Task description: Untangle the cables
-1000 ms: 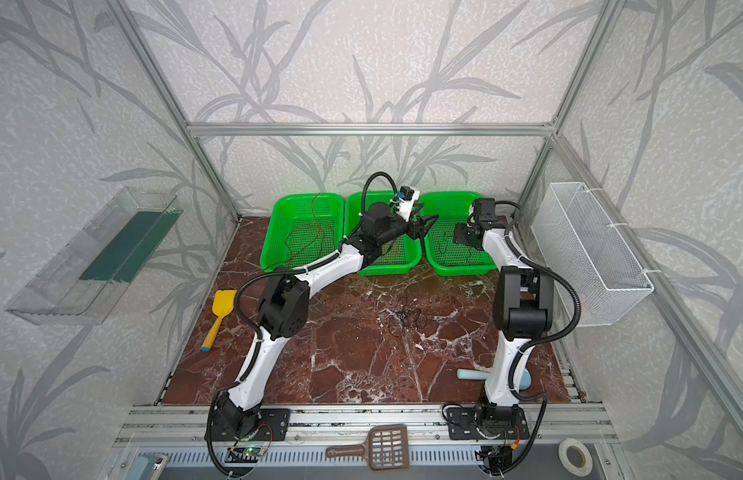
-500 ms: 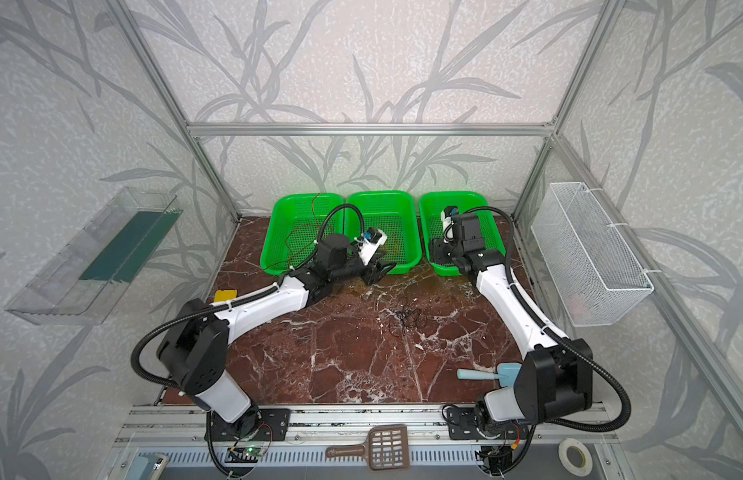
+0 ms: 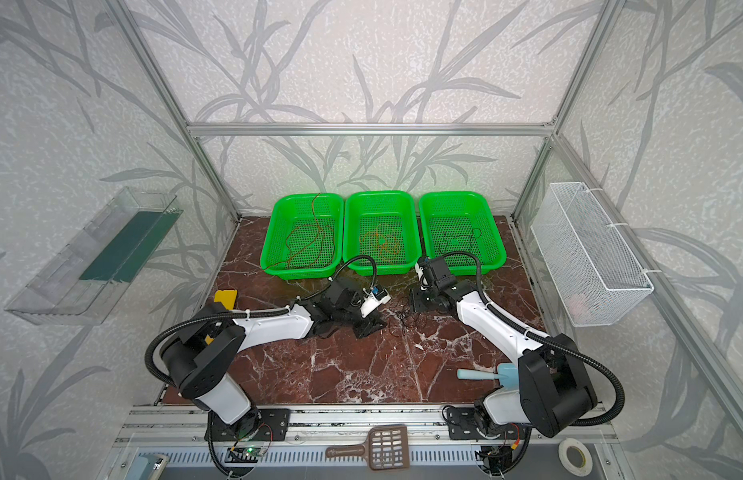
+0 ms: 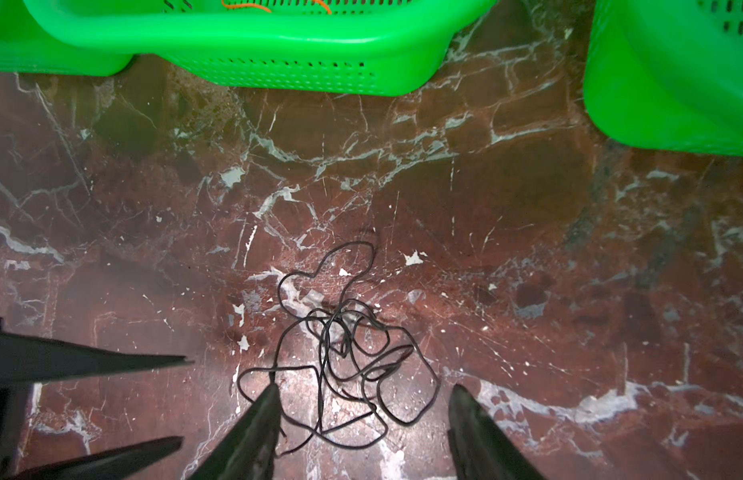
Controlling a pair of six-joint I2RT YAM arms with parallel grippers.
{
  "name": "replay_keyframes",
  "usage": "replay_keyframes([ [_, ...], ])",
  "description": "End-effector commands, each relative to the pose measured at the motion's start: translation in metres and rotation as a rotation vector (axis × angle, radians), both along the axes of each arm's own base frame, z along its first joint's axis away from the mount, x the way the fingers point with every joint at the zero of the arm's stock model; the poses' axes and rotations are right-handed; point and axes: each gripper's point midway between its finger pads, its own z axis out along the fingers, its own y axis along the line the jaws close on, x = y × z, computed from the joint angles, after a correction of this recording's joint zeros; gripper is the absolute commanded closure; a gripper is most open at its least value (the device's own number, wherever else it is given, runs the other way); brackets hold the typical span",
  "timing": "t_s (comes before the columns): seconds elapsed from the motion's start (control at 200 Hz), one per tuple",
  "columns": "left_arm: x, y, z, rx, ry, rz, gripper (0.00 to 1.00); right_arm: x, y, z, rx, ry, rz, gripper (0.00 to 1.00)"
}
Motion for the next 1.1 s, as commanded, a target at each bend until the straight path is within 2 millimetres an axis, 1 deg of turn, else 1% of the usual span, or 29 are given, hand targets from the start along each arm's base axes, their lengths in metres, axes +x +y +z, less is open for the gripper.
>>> replay_keyframes([
  [0.0,-0.004,-0.01,0.004,-0.055,-0.026,-0.05,0.6,-0.007,0.0,-0.001,0.012,0.011,-0.009,0.37],
  [0.145,0.008,-0.015,-0.011,-0.02,-0.03,-0.007,0.59,-0.01,-0.002,-0.002,0.005,0.007,0.0,0.37],
  [0.265,0.022,-0.02,-0.018,-0.032,-0.039,0.044,0.59,-0.012,0.003,0.006,0.02,-0.015,0.049,0.37],
  [0.37,0.028,-0.021,-0.029,-0.011,-0.033,0.07,0.61,-0.015,0.003,0.01,0.036,-0.05,0.064,0.37],
  [0.415,0.03,-0.022,-0.029,-0.023,-0.039,0.072,0.62,-0.016,0.003,0.011,0.041,-0.061,0.065,0.37],
  [0.495,0.03,-0.026,-0.026,-0.042,-0.042,0.067,0.69,-0.019,0.004,0.011,0.049,-0.068,0.085,0.37],
  [0.63,0.032,-0.031,-0.019,-0.082,-0.058,0.062,0.69,-0.021,0.004,0.008,0.06,-0.085,0.089,0.37],
  [0.725,0.031,-0.036,-0.019,-0.094,-0.045,0.048,0.7,-0.021,0.005,0.005,0.061,-0.082,0.094,0.38],
  [0.79,0.03,-0.038,-0.022,-0.096,-0.041,0.041,0.75,-0.021,0.007,0.004,0.067,-0.089,0.11,0.39],
  [0.83,0.031,-0.038,-0.022,-0.094,-0.045,0.04,0.83,-0.022,0.009,0.005,0.077,-0.101,0.125,0.39],
  [0.9,0.032,-0.035,-0.016,-0.082,-0.069,0.043,0.94,-0.022,0.012,0.011,0.099,-0.144,0.145,0.39],
  [0.965,0.034,-0.031,-0.006,-0.067,-0.107,0.045,1.0,-0.024,0.021,0.02,0.154,-0.201,0.199,0.37],
  [1.04,0.033,-0.027,0.011,-0.051,-0.15,0.029,1.0,-0.025,0.031,0.028,0.215,-0.272,0.244,0.35],
  [1.095,0.033,-0.024,0.029,-0.043,-0.182,0.017,1.0,-0.028,0.038,0.032,0.251,-0.318,0.283,0.34],
])
